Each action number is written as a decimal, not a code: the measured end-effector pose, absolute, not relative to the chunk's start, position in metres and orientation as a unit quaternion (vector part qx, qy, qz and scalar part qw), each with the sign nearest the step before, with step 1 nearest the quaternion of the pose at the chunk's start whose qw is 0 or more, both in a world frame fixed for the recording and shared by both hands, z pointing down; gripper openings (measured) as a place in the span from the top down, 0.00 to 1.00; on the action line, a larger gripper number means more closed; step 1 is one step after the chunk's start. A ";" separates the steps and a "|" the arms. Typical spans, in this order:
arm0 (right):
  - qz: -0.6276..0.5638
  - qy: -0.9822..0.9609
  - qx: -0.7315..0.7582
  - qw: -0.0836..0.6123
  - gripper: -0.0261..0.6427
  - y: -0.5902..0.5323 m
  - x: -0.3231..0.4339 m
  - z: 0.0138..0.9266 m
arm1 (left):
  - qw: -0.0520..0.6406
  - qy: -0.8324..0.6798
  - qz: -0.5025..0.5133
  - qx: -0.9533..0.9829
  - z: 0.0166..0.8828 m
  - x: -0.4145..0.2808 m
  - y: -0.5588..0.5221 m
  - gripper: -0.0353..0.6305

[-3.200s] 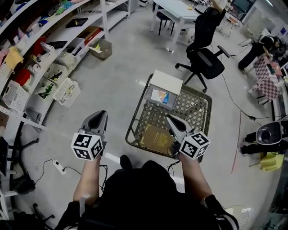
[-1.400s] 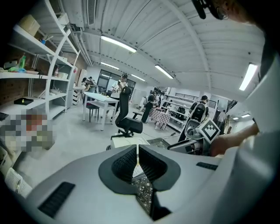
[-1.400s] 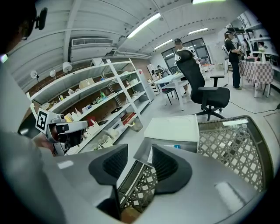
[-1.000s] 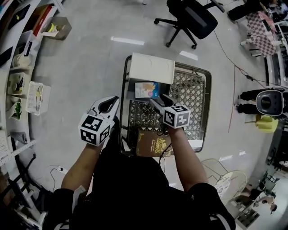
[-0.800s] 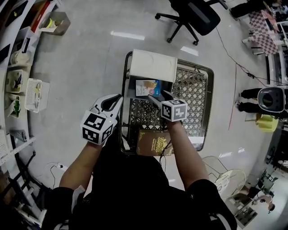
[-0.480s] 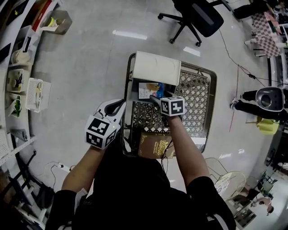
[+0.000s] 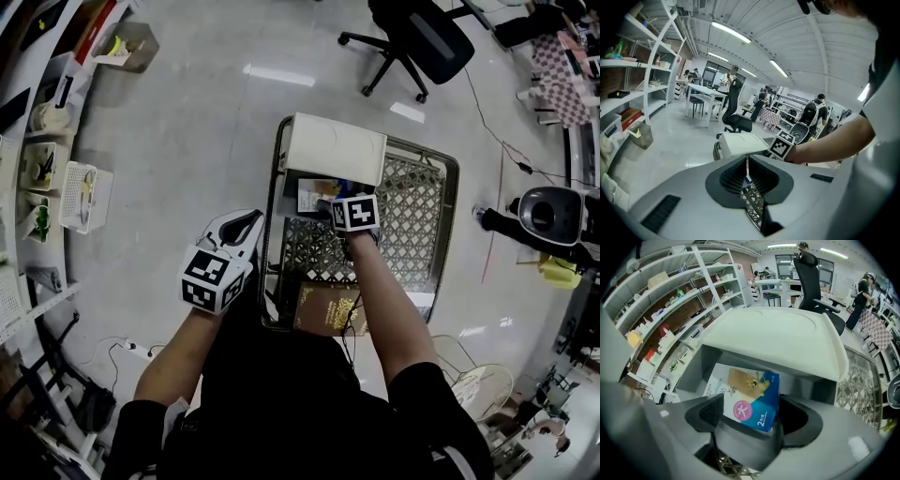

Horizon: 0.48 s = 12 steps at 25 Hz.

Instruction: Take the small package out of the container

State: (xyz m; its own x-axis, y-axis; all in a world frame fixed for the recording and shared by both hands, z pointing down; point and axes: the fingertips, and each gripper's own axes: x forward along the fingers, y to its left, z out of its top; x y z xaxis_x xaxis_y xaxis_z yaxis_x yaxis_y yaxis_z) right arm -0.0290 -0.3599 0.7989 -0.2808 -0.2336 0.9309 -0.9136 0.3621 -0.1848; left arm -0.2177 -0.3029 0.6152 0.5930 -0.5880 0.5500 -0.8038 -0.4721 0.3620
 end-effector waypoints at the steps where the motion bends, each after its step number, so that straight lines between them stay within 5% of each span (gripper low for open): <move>1: 0.394 -0.698 0.406 0.438 0.41 -0.359 -0.032 0.800 | 0.304 -0.414 0.177 0.840 0.615 -0.217 -0.303 0.92; 12: 0.424 -0.719 0.348 0.427 0.41 -0.349 -0.052 0.806 | 0.318 -0.421 0.170 0.832 0.622 -0.220 -0.291 0.92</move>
State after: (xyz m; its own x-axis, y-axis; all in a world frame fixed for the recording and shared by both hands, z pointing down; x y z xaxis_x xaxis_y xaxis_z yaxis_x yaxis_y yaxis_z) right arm -0.0516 -0.3491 0.8064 -0.3930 -0.1393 0.9089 -0.8627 0.3979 -0.3121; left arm -0.2203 -0.2910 0.6216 0.5872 -0.5933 0.5506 -0.8093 -0.4430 0.3857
